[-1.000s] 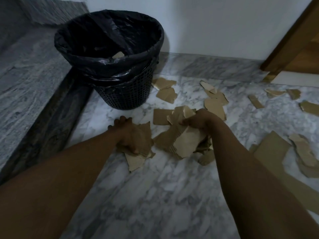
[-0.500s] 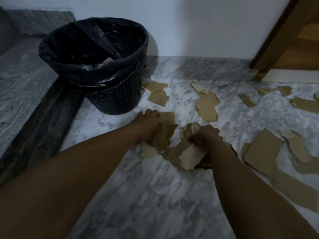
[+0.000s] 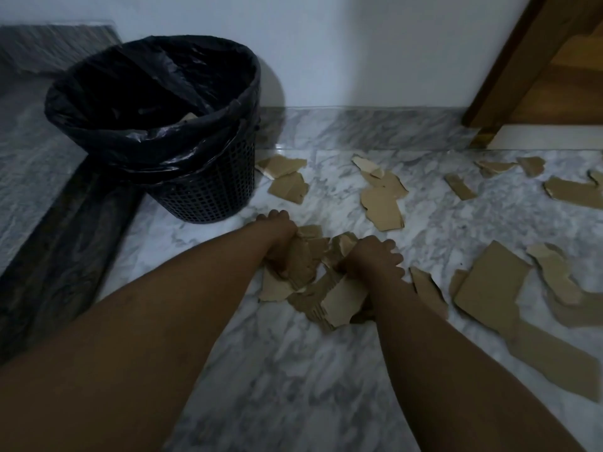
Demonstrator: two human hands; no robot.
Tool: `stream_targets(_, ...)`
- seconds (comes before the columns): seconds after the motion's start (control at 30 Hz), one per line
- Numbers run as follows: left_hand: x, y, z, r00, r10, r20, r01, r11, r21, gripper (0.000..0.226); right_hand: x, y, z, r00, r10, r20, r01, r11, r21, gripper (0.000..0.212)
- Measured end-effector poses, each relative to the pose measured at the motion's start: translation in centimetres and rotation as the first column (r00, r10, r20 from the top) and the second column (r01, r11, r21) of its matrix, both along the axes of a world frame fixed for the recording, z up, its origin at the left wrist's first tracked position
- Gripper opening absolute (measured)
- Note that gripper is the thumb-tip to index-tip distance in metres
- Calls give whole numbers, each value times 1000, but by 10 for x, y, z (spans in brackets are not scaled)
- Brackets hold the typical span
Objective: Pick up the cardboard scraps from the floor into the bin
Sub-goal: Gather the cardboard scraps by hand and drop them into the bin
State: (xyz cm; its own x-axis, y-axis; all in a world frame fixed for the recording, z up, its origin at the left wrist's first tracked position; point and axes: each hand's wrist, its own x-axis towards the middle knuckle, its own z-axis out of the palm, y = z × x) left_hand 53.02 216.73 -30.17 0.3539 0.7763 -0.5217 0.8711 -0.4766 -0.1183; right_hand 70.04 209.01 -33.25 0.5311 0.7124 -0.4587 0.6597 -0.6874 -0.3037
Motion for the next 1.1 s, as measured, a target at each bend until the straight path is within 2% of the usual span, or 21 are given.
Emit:
stream_targets(0.07,-4,-4,-1,997,54,49,-55,998,16,70,-5,1,-1,999,-33,-38,33,999,1,58)
stream_targets(0.17,-12,-13,-6,999,33,21,-36,987,159,59,-10,1,-4,987,-119,-111,125,991,49,43)
stream_targets(0.27,-19,-24,-7,999,11,48,-22,972,234,60,-16,-8,-7,998,9,-58,-5,997,77,37)
stream_targets(0.3,-20,-28,-4,997,25,67,-41,966,255,57,-19,-13,-5,999,37,-5,-36,993,116,38)
stream_targets(0.37,-23,-38,3,987,113,111,-137,962,235,54,-29,-25,1,986,68,151,-118,929,350,37)
stream_targets(0.4,-25,-43,5,976,171,138,-196,961,194,58,-30,-31,5,987,82,141,-136,889,438,40)
stream_targets(0.43,-29,-49,6,957,231,177,-258,955,146,61,-29,-35,13,993,115,21,-113,901,419,48)
stream_targets(0.5,-39,-60,3,899,328,291,-363,929,74,60,-19,-40,26,963,121,-242,-58,966,252,77)
stream_targets(0.53,-44,-66,-1,862,373,344,-412,910,47,60,-12,-44,31,952,92,-291,-34,979,199,86)
stream_targets(0.63,-54,-87,-8,754,508,416,-553,833,-16,62,5,-63,39,966,44,-256,-17,994,106,89)
stream_targets(0.77,-64,-108,-6,657,592,466,-637,767,-77,64,-4,-109,27,989,106,-107,-109,994,-20,87)
stream_targets(0.8,-65,-112,-6,656,598,460,-642,763,-77,67,-9,-116,23,991,91,-96,-90,996,8,84)
stream_targets(0.93,-69,-129,-9,666,591,455,-640,766,-58,67,-28,-131,19,973,-27,-230,41,998,53,78)
stream_targets(1.1,-80,-151,-15,683,567,461,-621,782,-42,61,-42,-136,24,954,-46,-295,41,999,-24,86)
